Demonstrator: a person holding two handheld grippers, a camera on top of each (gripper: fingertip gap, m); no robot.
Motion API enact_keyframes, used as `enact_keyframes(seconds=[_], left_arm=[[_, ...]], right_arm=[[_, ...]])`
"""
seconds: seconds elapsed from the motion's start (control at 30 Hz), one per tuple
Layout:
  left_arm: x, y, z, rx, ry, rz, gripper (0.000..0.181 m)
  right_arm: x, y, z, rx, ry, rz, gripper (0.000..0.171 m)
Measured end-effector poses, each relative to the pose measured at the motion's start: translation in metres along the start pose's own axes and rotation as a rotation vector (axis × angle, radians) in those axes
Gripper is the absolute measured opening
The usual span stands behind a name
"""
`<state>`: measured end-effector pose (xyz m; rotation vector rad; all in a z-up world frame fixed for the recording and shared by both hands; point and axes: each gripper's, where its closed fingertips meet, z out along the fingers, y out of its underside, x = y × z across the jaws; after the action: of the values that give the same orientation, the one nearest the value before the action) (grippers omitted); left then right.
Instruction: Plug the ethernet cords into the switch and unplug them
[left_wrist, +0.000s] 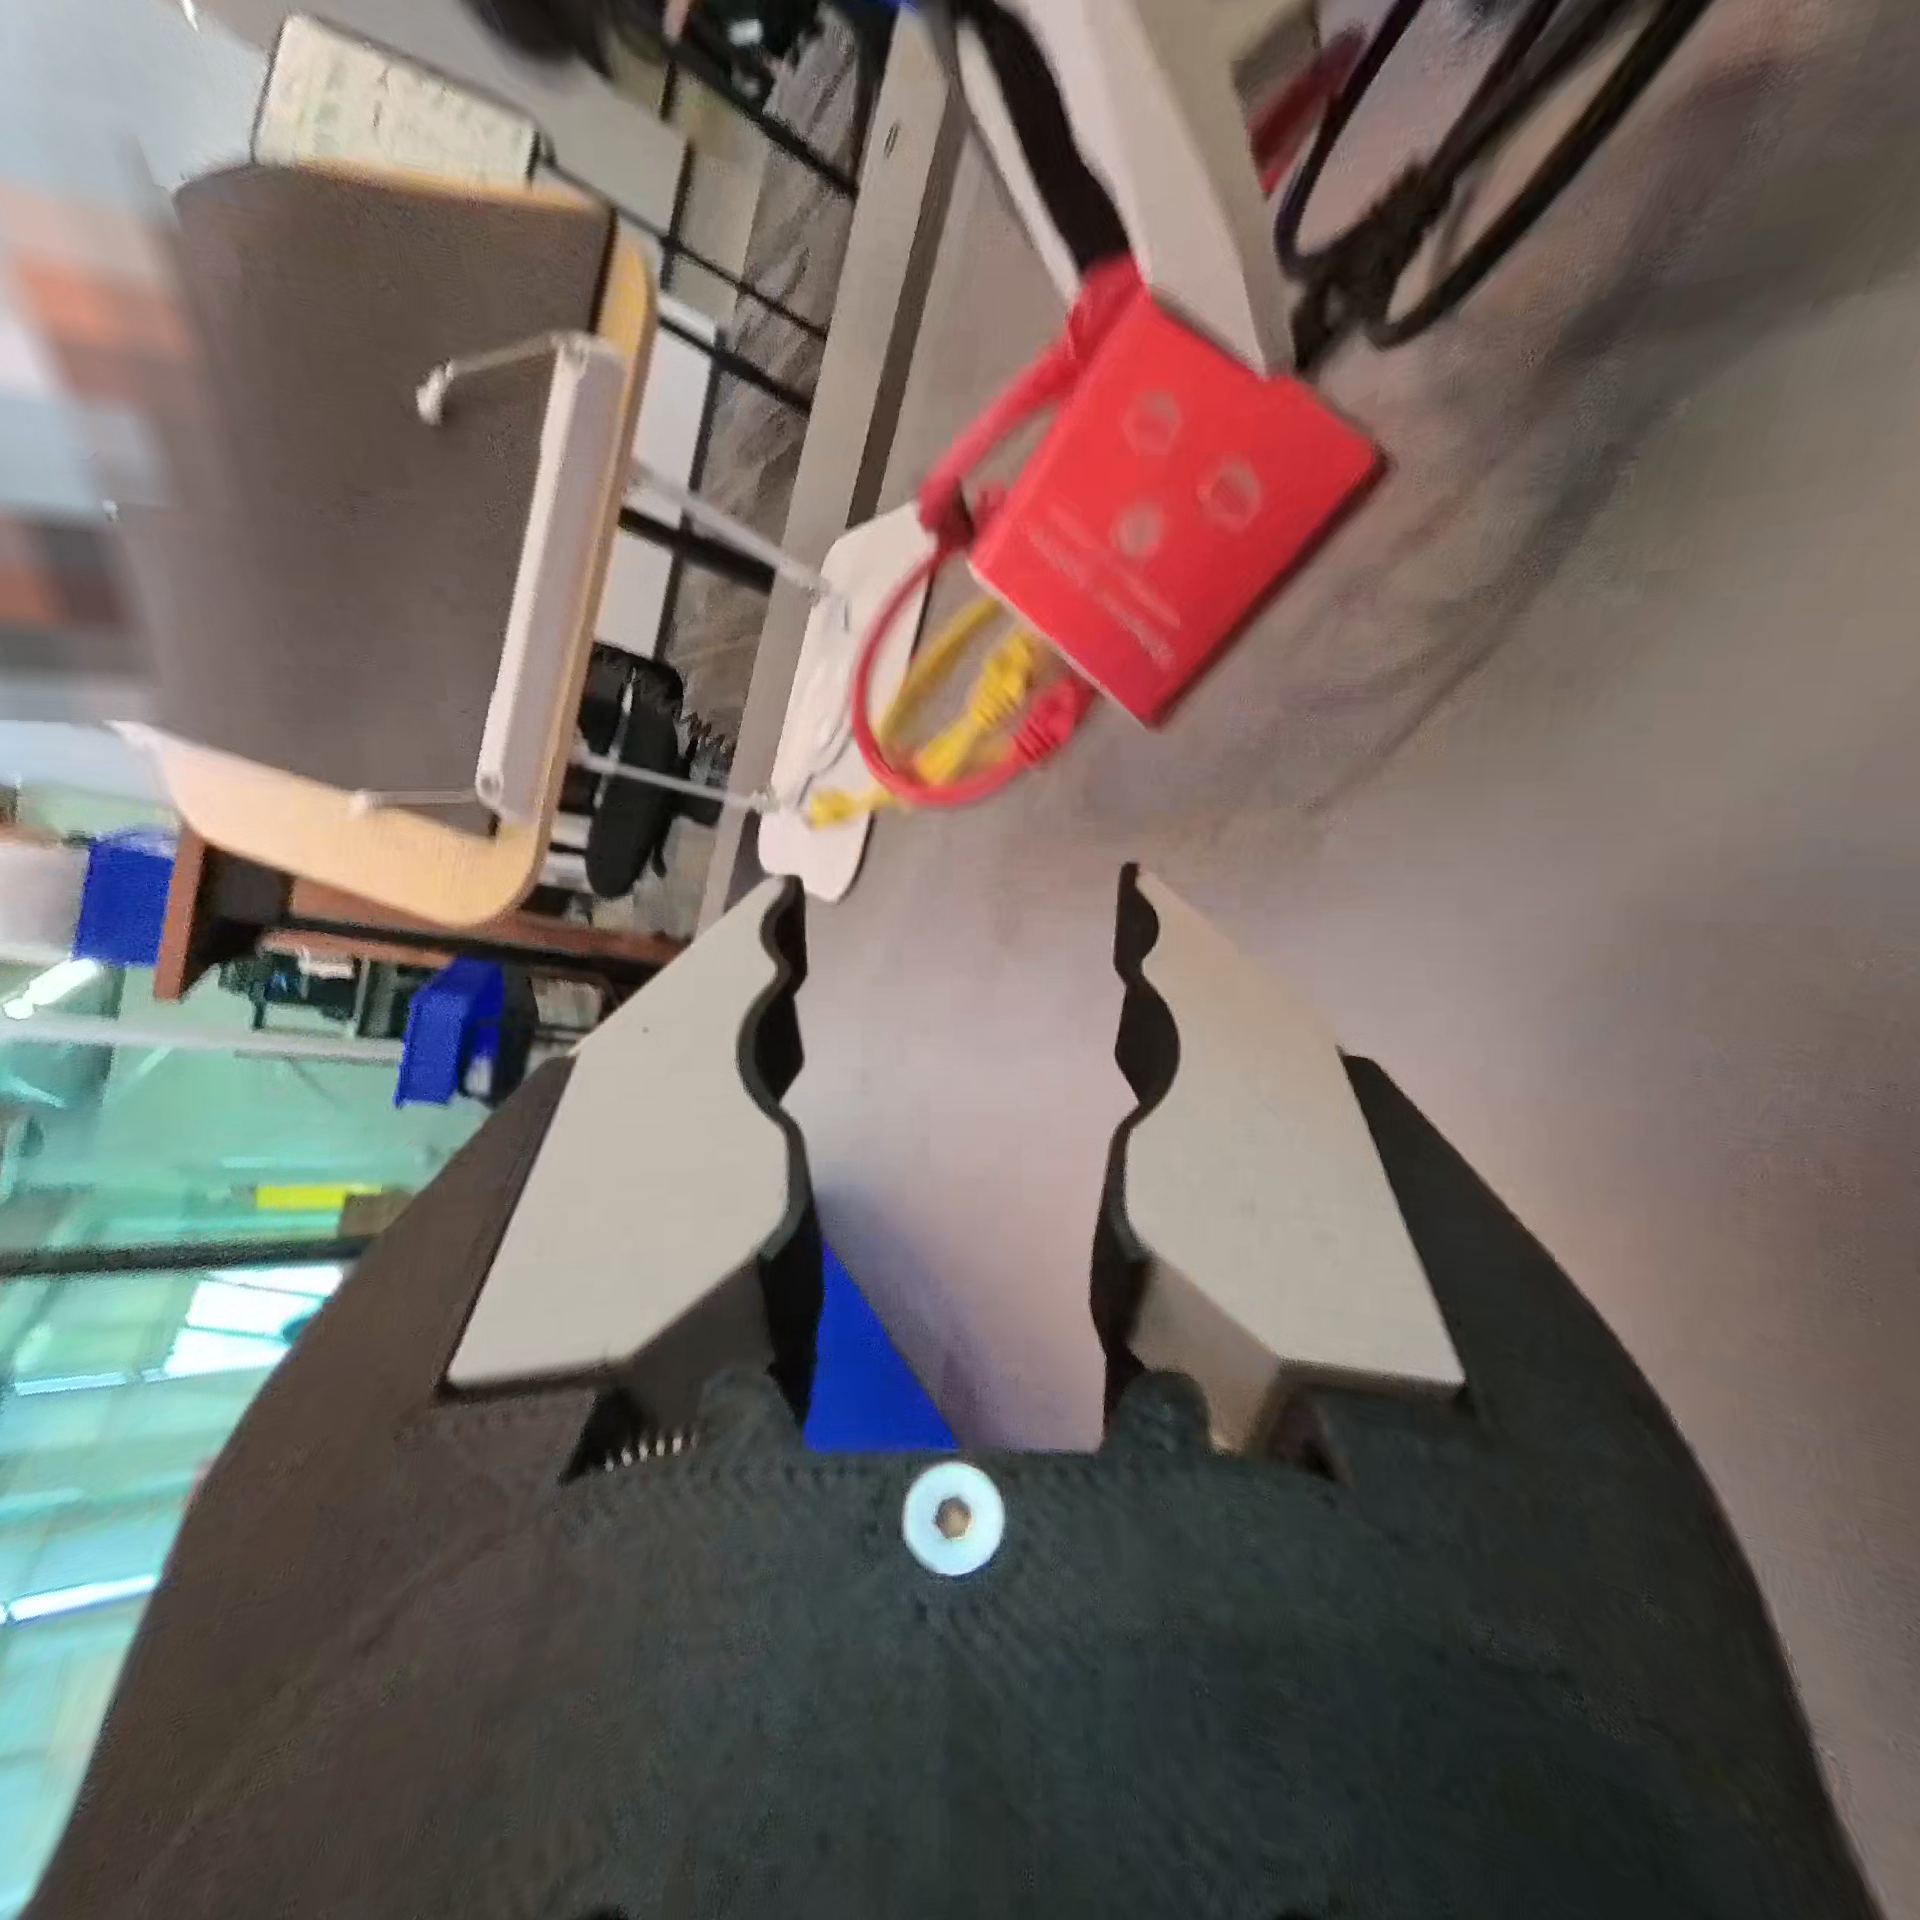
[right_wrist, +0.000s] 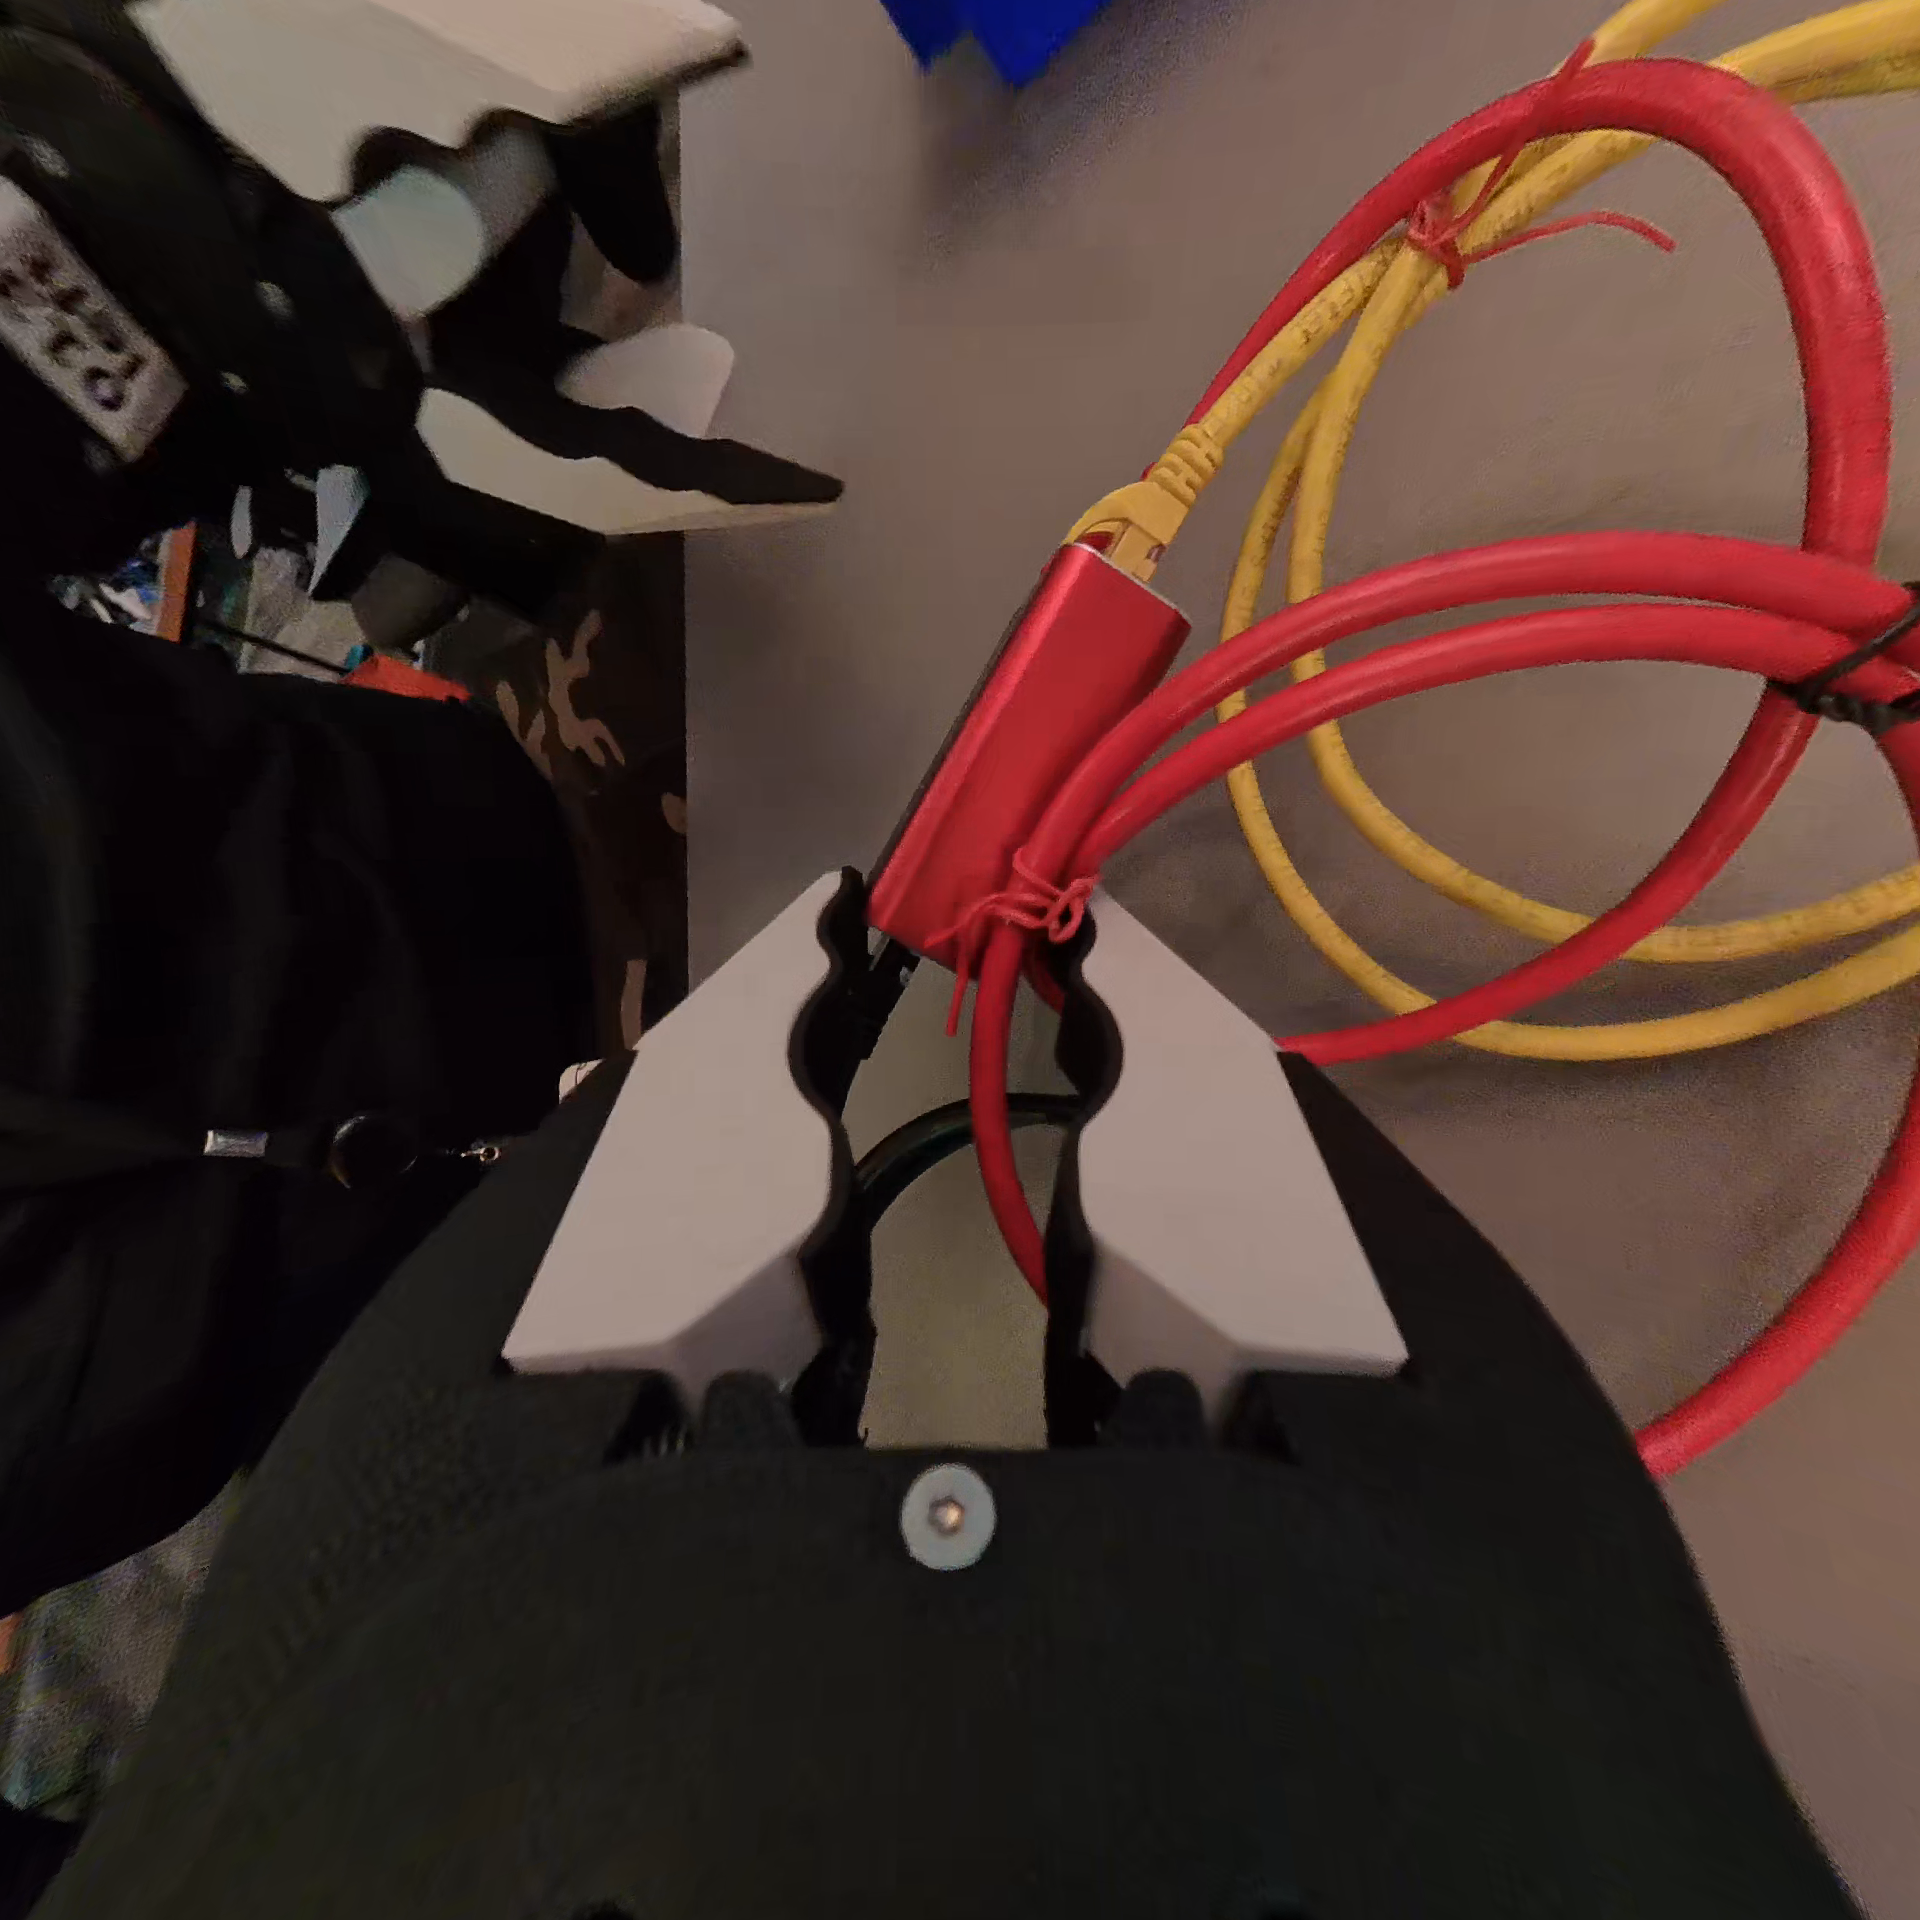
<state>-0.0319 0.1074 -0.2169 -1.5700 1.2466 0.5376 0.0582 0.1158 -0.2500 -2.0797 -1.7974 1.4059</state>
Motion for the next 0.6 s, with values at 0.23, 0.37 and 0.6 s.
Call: enact_keyframes(seconds=[0.23,0.37,0.6], left_arm=[[0.019,0.018,0.011,-0.039,0.051,-0.013,0.053],[0.023,0.024,0.017,-0.058,0.055,0.007,0.048],[0.031,0.029,0.023,-0.058,0.079,0.009,0.046]], right_arm=[[-0.027,-0.048,-0.097,0.126,0.207,-0.167,0.032],[-0.022,-0.047,-0.186,0.048,0.52,-0.282,0.032],[0.045,0.031,-0.326,-0.354,0.944,-0.324,0.033]])
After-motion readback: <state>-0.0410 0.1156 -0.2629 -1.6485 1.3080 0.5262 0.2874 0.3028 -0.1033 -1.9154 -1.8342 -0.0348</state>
